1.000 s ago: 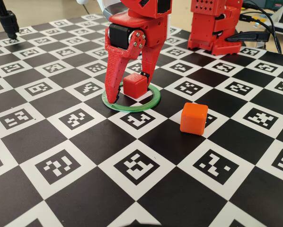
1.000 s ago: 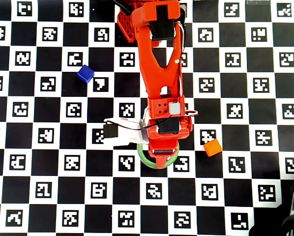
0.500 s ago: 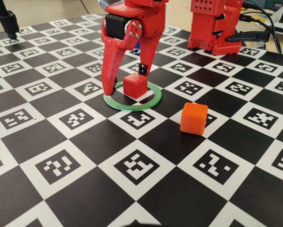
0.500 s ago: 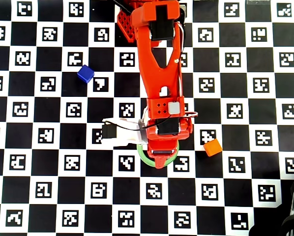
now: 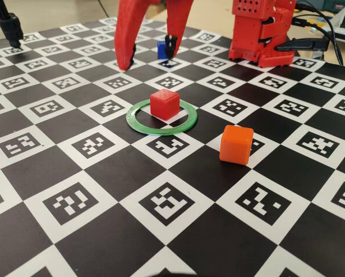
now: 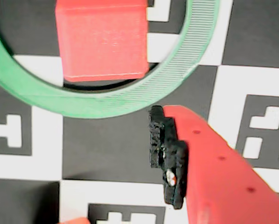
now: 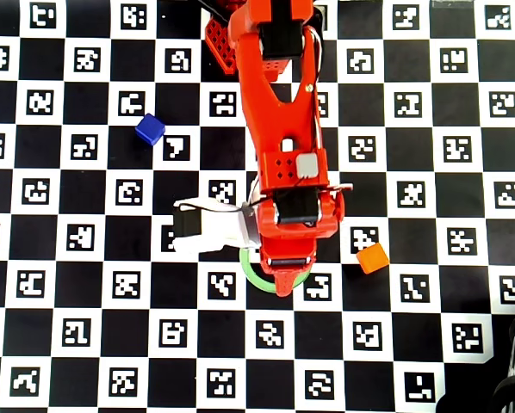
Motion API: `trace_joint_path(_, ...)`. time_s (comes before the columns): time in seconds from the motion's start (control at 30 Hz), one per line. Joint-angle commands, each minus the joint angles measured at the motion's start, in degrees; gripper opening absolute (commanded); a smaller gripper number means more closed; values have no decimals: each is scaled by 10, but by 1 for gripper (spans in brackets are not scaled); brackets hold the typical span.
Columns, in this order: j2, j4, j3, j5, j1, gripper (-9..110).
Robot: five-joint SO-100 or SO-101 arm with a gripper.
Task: Grab the red cube then put it in the green circle then put the blue cube on top and finally the orange cube on top
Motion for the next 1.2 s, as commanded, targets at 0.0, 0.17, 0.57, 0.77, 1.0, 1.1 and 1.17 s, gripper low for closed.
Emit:
trace_joint_path(0.0, 89, 34, -48, -60, 35, 41)
trace_joint_path(0.17, 133, 75, -44, -115, 97, 41)
trace_joint_path(0.57, 210, 115, -1, -241, 282, 41)
trace_joint_path(0.77, 234, 95, 83, -317, 352, 41)
trace_joint_path(1.0, 288, 57, 144, -361, 405, 41)
trace_joint_path(1.1, 316, 41, 187, -375, 425, 41)
trace_joint_path(1.17, 330, 33, 216, -385, 438, 41)
